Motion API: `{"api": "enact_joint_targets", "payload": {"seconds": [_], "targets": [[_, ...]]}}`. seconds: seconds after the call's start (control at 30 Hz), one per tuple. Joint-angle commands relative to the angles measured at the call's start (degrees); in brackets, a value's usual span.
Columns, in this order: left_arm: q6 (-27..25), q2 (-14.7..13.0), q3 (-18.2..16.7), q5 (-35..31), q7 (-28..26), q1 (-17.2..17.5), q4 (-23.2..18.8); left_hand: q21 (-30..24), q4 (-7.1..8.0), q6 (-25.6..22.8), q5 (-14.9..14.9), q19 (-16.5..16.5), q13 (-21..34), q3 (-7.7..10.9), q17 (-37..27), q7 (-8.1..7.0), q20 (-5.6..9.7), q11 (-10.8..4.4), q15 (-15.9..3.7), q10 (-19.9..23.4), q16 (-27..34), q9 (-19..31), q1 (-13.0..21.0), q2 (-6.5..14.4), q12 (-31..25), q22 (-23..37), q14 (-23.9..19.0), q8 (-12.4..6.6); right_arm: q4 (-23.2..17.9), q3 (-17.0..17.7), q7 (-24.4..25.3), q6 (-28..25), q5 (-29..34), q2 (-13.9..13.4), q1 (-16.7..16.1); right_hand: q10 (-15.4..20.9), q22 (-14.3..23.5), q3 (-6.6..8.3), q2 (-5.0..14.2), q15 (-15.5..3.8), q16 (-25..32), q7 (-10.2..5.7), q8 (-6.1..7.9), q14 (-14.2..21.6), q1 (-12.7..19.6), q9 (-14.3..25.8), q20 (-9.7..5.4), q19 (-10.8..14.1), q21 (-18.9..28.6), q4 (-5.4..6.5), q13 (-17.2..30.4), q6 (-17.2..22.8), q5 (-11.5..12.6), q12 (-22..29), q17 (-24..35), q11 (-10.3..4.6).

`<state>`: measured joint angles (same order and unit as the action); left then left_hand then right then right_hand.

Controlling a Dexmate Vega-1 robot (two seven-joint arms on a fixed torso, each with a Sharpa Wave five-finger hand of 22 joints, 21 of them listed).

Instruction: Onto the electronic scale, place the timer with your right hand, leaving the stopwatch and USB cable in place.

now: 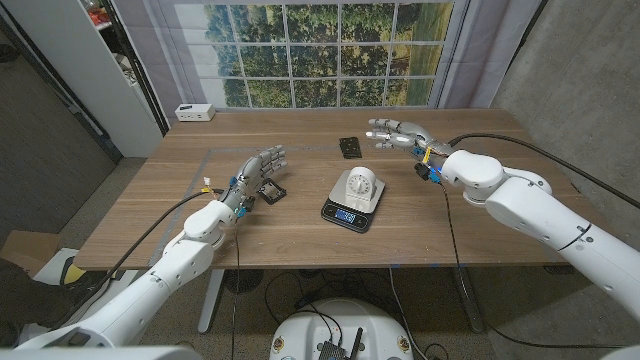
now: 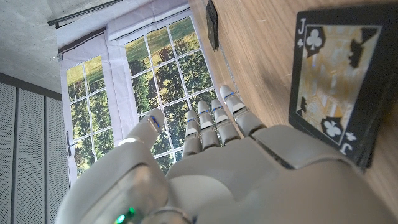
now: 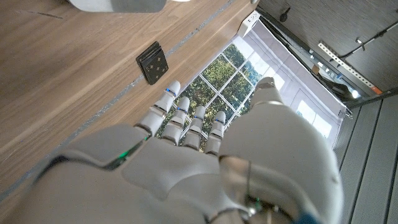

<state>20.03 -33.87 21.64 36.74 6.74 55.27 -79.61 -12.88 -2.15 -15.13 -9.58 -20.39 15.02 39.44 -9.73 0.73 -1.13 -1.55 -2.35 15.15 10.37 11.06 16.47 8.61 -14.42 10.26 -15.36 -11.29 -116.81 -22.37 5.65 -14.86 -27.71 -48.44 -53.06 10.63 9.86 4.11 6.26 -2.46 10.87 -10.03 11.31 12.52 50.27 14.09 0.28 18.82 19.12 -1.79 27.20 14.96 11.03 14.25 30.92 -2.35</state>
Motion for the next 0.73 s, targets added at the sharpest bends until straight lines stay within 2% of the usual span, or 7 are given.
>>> {"api": "enact_joint_targets", "payload": {"seconds": [0.03,0.27,0.47,0.5,0.6,0.73], "targets": [[0.14,0.31,0.25,-0.15,0.43,-0.77,0.59,0.27,-0.16,-0.64,-0.24,-0.39,0.35,0.0,-0.16,-0.17,-0.04,0.14,0.01,0.42,0.08,0.31,-0.31,-0.17,0.21,0.28,-0.46,-0.2,7.83,2.7,-0.83,12.49,-3.53,3.91,-3.28,-0.3,-0.07,0.4,0.42,-5.04,-0.49,-0.9,0.0,-1.01,-0.23,-0.16,-1.42,-0.52,-0.84,0.03,-0.33,-0.86,-0.28,-0.73,-1.23,0.32],[-0.48,0.37,0.3,-0.29,-0.15,-1.03,0.61,0.29,-0.19,-0.7,-0.24,-0.43,0.35,0.02,-0.15,-0.18,-0.03,0.23,0.03,0.48,0.06,0.31,-0.3,-0.15,0.2,0.28,-0.44,-0.21,12.1,2.55,-1.26,17.22,-3.67,5.98,-3.58,-1.81,-0.12,0.62,1.35,-5.02,-0.61,-2.18,-0.96,-2.65,-1.78,-0.48,-1.86,-1.07,-2.21,0.58,-1.14,-4.83,-0.46,-1.95,-3.5,-0.54],[-0.32,0.57,0.37,-0.15,0.45,-1.65,1.4,0.31,-0.22,-0.65,-0.25,-0.42,0.35,0.03,-0.15,-0.25,-0.07,0.24,0.01,0.53,0.04,0.31,-0.29,-0.14,0.2,0.28,-0.4,-0.18,15.38,2.3,-1.09,20.39,-3.78,8.02,-3.56,-2.12,-0.13,0.65,1.39,-5.25,-0.61,-2.27,-0.75,-2.95,-2.17,-0.58,-2.09,-1.1,-2.6,0.62,-1.39,-5.04,-0.48,-2.2,-4.26,-0.85],[-0.77,0.42,0.39,-0.26,0.19,-1.72,1.21,0.3,-0.22,-0.68,-0.25,-0.44,0.35,0.03,-0.15,-0.24,-0.04,0.23,-0.01,0.53,0.05,0.31,-0.3,-0.14,0.21,0.28,-0.41,-0.19,16.72,2.34,-0.95,22.06,-3.87,9.04,-3.69,-2.06,-0.13,0.63,1.44,-5.23,-0.56,-2.27,-0.7,-2.93,-2.37,-0.6,-2.27,-1.02,-2.66,0.71,-1.44,-5.07,-0.5,-2.2,-4.41,-0.82],[-0.57,0.45,0.4,-0.13,0.68,-1.96,1.56,0.32,-0.23,-0.66,-0.25,-0.42,0.36,0.04,-0.15,-0.17,-0.07,0.2,-0.03,0.55,0.04,0.31,-0.29,-0.14,0.21,0.28,-0.41,-0.18,18.44,2.17,-0.94,23.97,-3.51,9.96,-3.66,-1.83,-0.14,0.4,1.66,-5.11,-0.34,-2.17,-0.54,-2.85,-3.56,-0.68,-2.38,-0.62,-2.82,1.35,-1.65,-5.11,-0.63,-2.2,-4.84,-0.99],[-0.75,0.46,0.42,-0.25,0.59,-2.27,1.74,0.33,-0.24,-0.69,-0.25,-0.44,0.36,0.04,-0.15,-0.23,-0.03,0.2,-0.05,0.56,0.03,0.31,-0.3,-0.13,0.22,0.28,-0.38,-0.19,20.22,2.07,-0.41,25.68,-3.28,11.11,-3.8,-1.77,-0.16,0.17,1.43,-5.25,-0.56,-2.07,-0.4,-3.52,-4.39,-0.77,-2.78,-0.48,-3.17,1.58,-1.92,-5.21,-0.74,-2.29,-5.61,-1.48]]}}
